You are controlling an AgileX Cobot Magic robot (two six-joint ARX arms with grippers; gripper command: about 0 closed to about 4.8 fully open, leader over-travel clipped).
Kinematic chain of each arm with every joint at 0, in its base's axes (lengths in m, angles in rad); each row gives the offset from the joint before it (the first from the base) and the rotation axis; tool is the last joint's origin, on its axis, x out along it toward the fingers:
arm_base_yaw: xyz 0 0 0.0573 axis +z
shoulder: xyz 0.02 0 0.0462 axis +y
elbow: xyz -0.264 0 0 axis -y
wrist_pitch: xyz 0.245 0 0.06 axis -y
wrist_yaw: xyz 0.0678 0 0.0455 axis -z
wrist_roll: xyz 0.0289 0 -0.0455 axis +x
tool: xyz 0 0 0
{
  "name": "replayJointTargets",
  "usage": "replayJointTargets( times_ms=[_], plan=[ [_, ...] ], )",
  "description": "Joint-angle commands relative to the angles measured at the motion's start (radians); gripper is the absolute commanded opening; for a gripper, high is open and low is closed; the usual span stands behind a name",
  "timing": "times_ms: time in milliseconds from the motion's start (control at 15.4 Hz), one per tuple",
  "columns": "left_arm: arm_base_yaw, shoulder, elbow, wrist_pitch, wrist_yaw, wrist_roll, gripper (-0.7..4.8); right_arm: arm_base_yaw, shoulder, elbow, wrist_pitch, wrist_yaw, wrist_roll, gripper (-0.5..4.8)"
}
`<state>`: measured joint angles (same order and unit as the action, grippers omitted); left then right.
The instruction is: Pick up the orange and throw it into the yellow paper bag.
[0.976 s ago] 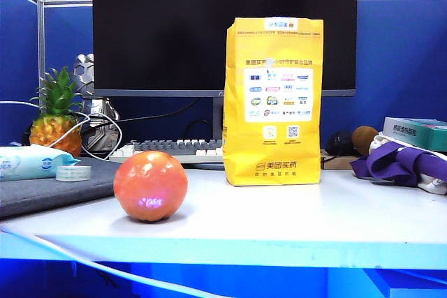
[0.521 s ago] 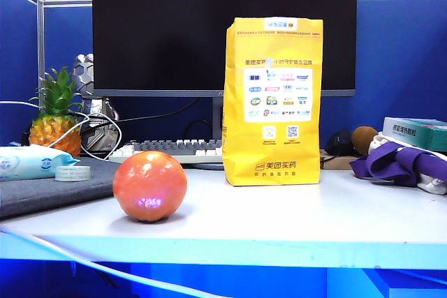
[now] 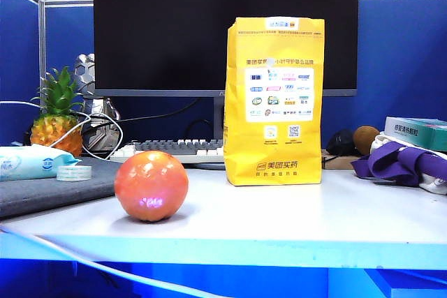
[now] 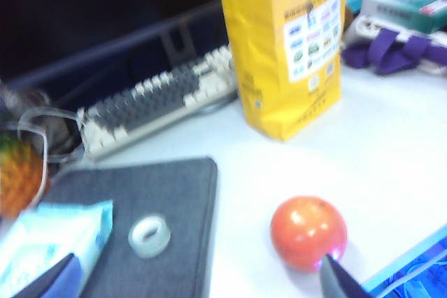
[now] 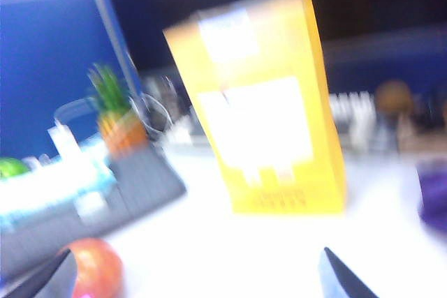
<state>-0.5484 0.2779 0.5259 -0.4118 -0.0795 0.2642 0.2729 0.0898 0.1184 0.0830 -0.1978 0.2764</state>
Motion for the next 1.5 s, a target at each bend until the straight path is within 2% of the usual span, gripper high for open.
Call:
replayJointTargets(
  times_ms=[65,195,325,390,521,586,651,781,846,911,1236,1301,1497],
  plan=[
    [0.002,0.001,-0.044,0.088,-0.044,-0.143,4.09,0.000,-0.002,-0.040,0.026,0.009,0.005,4.79],
    [0.002,0.001,-0.105,0.149,-0.017,-0.146,2.97,0.000,-0.002,-0.044,0.027,-0.006,0.011,4.79],
    [0.002,0.001,-0.156,0.203,-0.047,-0.156,2.06,0.000,-0.002,-0.044,0.026,-0.003,0.011,4.79],
    [0.002,0.001,-0.167,0.204,-0.104,-0.197,2.05,0.000,-0.002,-0.044,0.027,-0.003,0.012,4.79],
    [0.002,-0.007,-0.171,0.157,-0.146,-0.380,2.06,0.001,-0.003,-0.044,0.018,-0.014,0.016,4.79],
    [0.002,-0.007,-0.171,0.158,-0.110,-0.399,2.06,0.000,-0.003,-0.044,0.009,-0.097,0.018,4.79],
    [0.002,-0.007,-0.171,0.158,-0.111,-0.399,2.06,0.000,-0.003,-0.044,0.014,-0.089,0.018,4.79],
    [0.002,-0.007,-0.171,0.158,-0.111,-0.399,2.06,-0.001,-0.004,-0.044,0.049,0.042,0.003,4.79],
    [0.002,-0.007,-0.171,0.158,-0.111,-0.399,2.06,-0.001,-0.003,-0.044,0.048,0.054,0.003,1.25],
    [0.002,-0.007,-0.171,0.159,-0.111,-0.399,2.06,-0.001,-0.004,-0.044,0.039,0.054,0.003,0.79],
    [0.023,-0.130,-0.235,0.170,-0.100,-0.399,2.06,-0.001,-0.004,-0.044,-0.043,0.054,0.004,0.81],
    [0.091,-0.217,-0.277,0.137,-0.091,-0.399,2.06,-0.001,-0.004,-0.044,-0.043,0.054,0.004,0.81],
    [0.240,-0.270,-0.307,0.128,-0.093,-0.399,2.06,-0.001,-0.076,-0.074,-0.044,0.054,0.004,0.81]
  ],
)
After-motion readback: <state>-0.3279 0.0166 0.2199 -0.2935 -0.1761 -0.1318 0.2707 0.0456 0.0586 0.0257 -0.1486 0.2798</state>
